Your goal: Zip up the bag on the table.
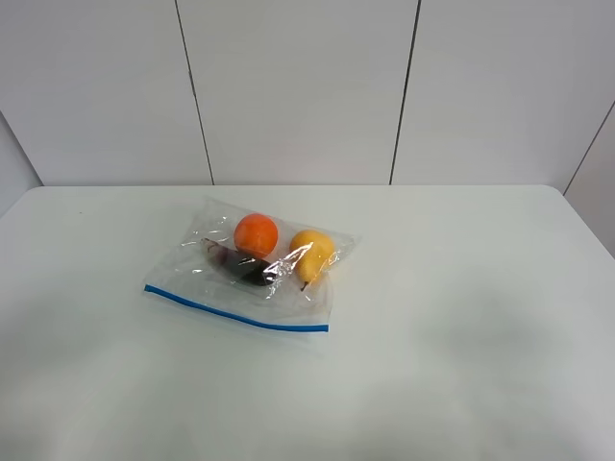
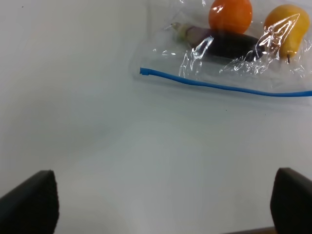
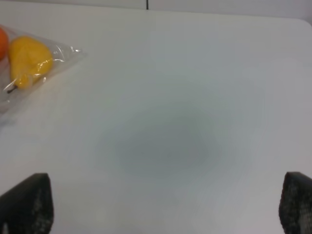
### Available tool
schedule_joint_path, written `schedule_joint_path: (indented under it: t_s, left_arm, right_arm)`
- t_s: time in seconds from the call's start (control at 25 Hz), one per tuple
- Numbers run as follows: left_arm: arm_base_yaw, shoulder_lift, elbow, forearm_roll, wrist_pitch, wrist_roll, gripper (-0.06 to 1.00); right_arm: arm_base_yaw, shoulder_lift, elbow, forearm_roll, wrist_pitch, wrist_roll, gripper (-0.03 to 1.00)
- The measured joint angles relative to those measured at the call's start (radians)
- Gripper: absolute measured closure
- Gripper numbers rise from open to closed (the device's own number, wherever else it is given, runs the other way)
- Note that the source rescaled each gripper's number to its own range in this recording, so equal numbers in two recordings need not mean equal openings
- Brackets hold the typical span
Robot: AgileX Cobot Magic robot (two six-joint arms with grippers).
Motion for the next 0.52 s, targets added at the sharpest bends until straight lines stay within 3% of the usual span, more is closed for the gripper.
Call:
schedule_joint_path:
  t_s: [0.52]
  left_arm:
    - [0.000, 0.000, 0.000, 0.000, 0.000, 0.000, -0.06]
  right_arm:
    - [0.005, -0.002, 0.020, 0.000, 0.017, 0.000, -0.03]
